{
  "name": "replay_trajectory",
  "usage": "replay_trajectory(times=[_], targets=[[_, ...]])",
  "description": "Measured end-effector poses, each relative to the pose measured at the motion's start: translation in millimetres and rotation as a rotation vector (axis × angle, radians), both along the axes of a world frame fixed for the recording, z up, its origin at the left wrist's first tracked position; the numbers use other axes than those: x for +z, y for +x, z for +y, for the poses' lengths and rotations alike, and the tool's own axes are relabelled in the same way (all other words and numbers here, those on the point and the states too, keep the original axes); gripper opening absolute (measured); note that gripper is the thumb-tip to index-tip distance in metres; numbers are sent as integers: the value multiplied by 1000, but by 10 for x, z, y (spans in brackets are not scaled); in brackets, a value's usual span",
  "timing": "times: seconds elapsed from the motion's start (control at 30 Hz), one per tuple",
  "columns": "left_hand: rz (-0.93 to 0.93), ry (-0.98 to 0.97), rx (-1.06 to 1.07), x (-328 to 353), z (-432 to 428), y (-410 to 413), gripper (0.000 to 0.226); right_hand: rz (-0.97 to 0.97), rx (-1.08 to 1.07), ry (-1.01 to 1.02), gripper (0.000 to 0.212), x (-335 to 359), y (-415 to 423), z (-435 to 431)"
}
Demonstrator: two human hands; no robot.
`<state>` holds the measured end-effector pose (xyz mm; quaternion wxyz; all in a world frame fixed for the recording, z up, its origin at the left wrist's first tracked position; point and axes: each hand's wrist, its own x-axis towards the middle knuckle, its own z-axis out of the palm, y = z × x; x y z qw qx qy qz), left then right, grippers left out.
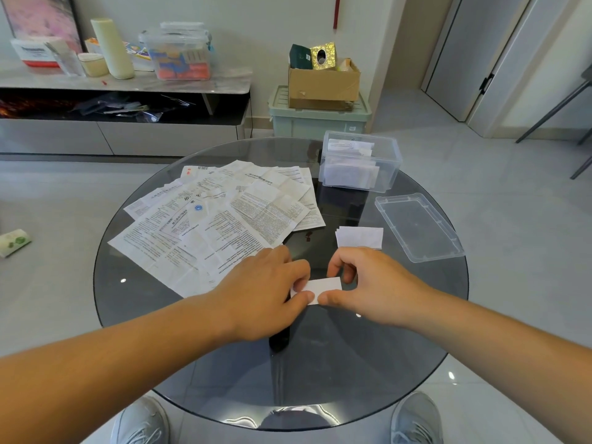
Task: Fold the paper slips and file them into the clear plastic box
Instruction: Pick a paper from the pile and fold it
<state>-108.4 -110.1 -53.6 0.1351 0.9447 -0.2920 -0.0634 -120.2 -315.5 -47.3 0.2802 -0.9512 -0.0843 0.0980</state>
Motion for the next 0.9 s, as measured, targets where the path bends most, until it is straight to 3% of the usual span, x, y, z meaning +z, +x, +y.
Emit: replay_trajectory(times=[0.47, 0.7, 0.9], targets=[[252, -33, -11, 170, 102, 66, 11, 153, 22, -24, 25, 97, 129, -65], [136, -86, -27, 217, 97, 30, 7, 84, 39, -26, 29, 129, 92, -82], [78, -107, -10, 184, 54, 36, 31, 1, 169, -141, 42, 175, 54, 17]])
